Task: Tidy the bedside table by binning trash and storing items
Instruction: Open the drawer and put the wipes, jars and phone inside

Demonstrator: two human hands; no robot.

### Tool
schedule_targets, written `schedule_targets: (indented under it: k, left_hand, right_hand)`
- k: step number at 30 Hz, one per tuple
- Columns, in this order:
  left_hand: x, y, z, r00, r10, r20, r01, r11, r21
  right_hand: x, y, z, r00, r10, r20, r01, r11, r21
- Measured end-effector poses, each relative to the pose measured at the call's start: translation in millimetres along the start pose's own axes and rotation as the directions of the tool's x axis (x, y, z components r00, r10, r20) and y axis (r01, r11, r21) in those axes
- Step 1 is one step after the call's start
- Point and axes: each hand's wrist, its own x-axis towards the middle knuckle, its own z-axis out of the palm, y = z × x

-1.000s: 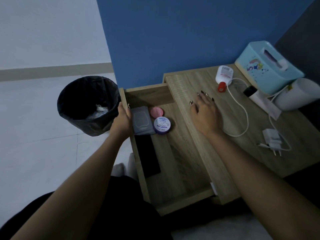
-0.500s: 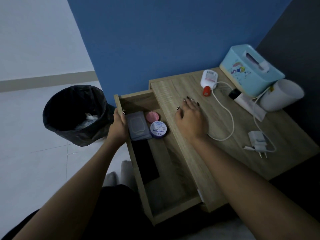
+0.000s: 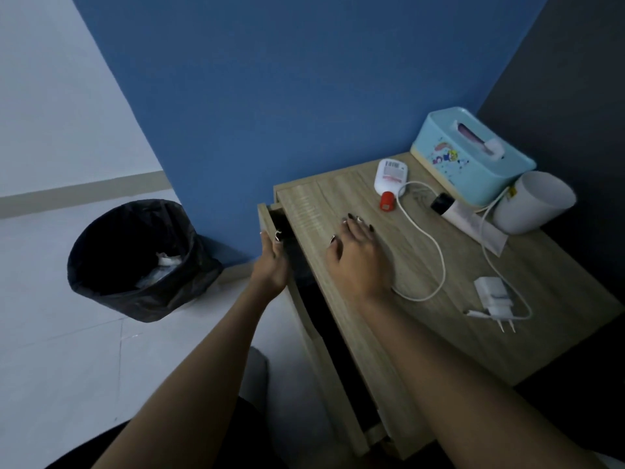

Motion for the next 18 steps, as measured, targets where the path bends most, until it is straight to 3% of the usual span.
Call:
schedule_targets:
  k: [5, 8, 18]
  left_hand:
    - [15, 22, 11, 0.992, -0.128, 0.014, 0.129, 0.984, -0.120]
    - [19, 28, 19, 0.994, -0.098, 0.052, 0.106, 0.977, -0.183]
    - [20, 33, 33, 0.997, -0.075, 0.021, 0.077, 0.993, -0.084]
  right_hand:
    - [2, -4, -2, 1.000, 0.008, 0.012, -0.008, 1.000, 0.013]
    - [2, -4, -3, 1.000, 0.013, 0.014, -0.014, 1.000, 0.018]
    - [0, -4, -9, 1.000, 0.017, 0.022, -0.018, 1.000, 0.006]
